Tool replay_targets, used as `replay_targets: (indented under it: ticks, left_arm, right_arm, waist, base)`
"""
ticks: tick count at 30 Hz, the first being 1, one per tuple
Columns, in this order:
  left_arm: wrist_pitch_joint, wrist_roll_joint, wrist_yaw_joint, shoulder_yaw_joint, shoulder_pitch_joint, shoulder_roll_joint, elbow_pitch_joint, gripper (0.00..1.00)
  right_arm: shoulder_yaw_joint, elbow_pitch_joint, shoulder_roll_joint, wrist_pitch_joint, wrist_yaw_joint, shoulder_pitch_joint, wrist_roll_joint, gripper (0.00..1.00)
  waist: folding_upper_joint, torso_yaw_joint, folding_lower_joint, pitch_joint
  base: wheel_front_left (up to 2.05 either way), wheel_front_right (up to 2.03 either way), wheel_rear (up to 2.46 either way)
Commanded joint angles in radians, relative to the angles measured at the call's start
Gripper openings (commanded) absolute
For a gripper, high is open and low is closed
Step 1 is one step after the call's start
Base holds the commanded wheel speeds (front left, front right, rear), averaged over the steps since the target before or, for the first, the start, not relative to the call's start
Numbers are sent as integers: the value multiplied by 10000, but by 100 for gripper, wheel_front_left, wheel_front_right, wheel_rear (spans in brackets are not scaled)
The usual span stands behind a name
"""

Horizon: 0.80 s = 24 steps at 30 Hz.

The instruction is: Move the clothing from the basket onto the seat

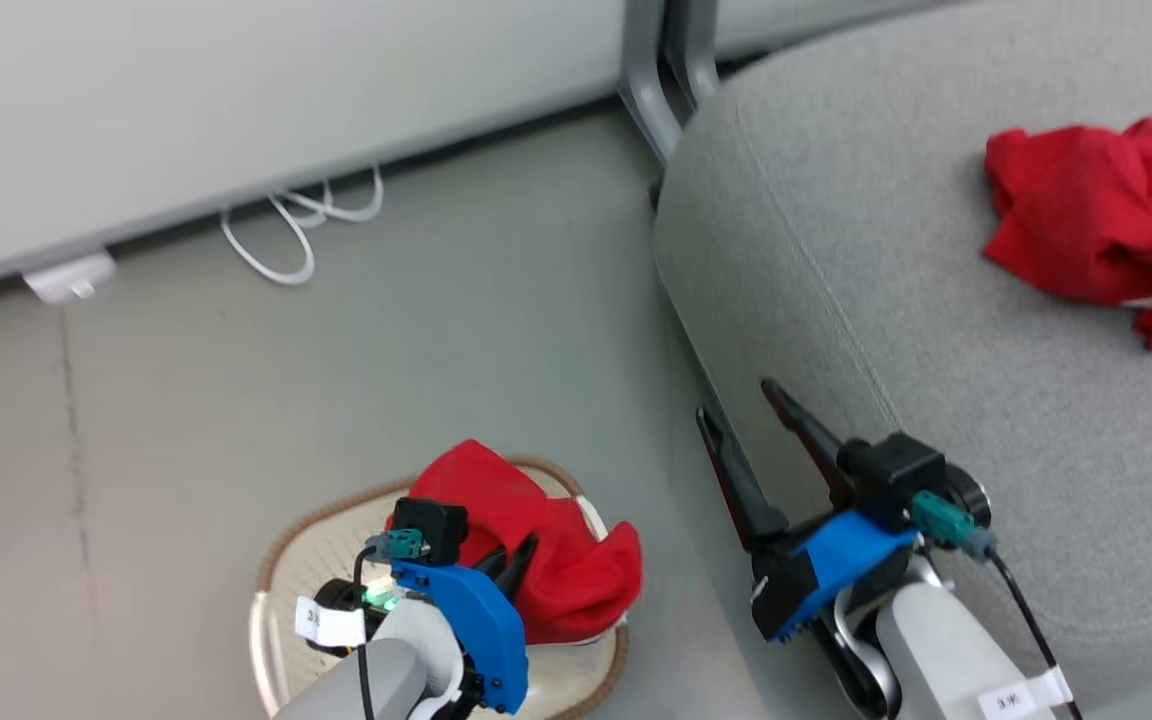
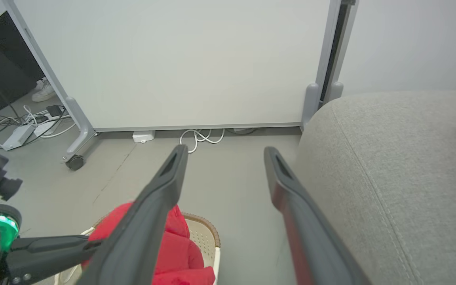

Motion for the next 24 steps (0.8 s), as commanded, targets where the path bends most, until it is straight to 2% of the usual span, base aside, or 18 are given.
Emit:
replay_targets:
  ticks: [1, 10, 24]
  left_arm:
    - [-247, -117, -17, -133, 81, -6, -190, 0]
    - [-928, -414, -17, -689, -523, 53, -913, 0]
    - [-1465, -433, -17, -949, -2111, -89, -1660, 0]
  right_arm:
    - [-98, 68, -26, 89, 3, 381, -90, 100]
    - [-121, -364, -26, 550, 3, 1265, 127, 100]
    - [-77, -940, -26, 893, 3, 1779, 234, 100]
  waist:
    - [-1, 797, 3, -1533]
    - [-1, 1408, 3, -2686]
    - [-1, 1900, 3, -3180]
  base:
    - [0, 0, 0]
    - [0, 0, 0]
    - [0, 0, 0]
